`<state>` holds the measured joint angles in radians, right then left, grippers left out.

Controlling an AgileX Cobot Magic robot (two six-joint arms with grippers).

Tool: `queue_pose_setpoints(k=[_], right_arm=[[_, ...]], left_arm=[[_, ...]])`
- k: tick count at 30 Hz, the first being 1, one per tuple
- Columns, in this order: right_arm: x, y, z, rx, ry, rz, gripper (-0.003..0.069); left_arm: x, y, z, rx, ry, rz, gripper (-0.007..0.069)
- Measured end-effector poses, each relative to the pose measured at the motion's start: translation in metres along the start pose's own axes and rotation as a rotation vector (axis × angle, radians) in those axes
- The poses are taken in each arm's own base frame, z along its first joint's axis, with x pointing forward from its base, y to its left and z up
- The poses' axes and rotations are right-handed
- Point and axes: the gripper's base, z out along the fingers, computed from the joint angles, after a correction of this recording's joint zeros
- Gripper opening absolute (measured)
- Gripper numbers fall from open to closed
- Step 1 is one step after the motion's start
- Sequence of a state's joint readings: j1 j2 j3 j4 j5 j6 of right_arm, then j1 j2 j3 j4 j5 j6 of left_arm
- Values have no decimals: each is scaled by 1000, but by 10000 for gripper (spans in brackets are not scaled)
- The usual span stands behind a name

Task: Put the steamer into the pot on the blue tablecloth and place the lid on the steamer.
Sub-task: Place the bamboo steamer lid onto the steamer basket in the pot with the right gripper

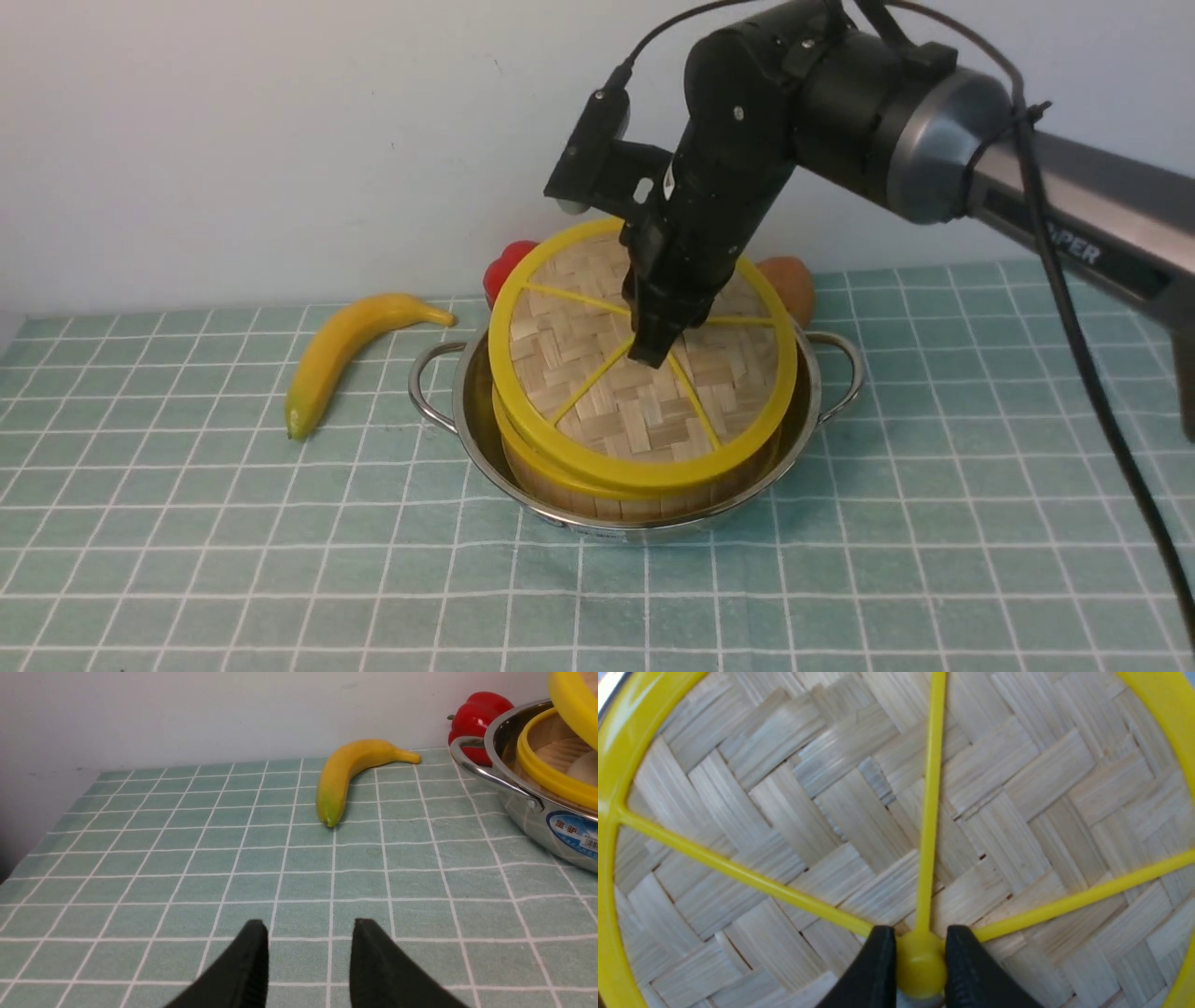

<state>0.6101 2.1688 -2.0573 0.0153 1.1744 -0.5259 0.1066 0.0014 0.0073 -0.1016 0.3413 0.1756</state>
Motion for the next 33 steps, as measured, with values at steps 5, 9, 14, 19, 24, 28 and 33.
queue_pose_setpoints(k=[5,9,14,19,24,28,33], right_arm=[[-2,-1,0,10,-17,-26,147],[-2,-1,0,10,-17,-29,147],[-1,-1,5,9,-15,-29,147],[-1,0,18,6,-11,-52,147],[-1,0,19,5,-13,-57,147],[-2,0,21,8,-20,-76,147],[-2,0,31,11,-29,-109,147]], left_arm=[[0,0,0,0,0,0,243],[0,0,0,0,0,0,243],[0,0,0,0,0,0,243],[0,0,0,0,-1,0,243],[0,0,0,0,-1,0,243],[0,0,0,0,-1,0,243],[0,0,0,0,-1,0,243]])
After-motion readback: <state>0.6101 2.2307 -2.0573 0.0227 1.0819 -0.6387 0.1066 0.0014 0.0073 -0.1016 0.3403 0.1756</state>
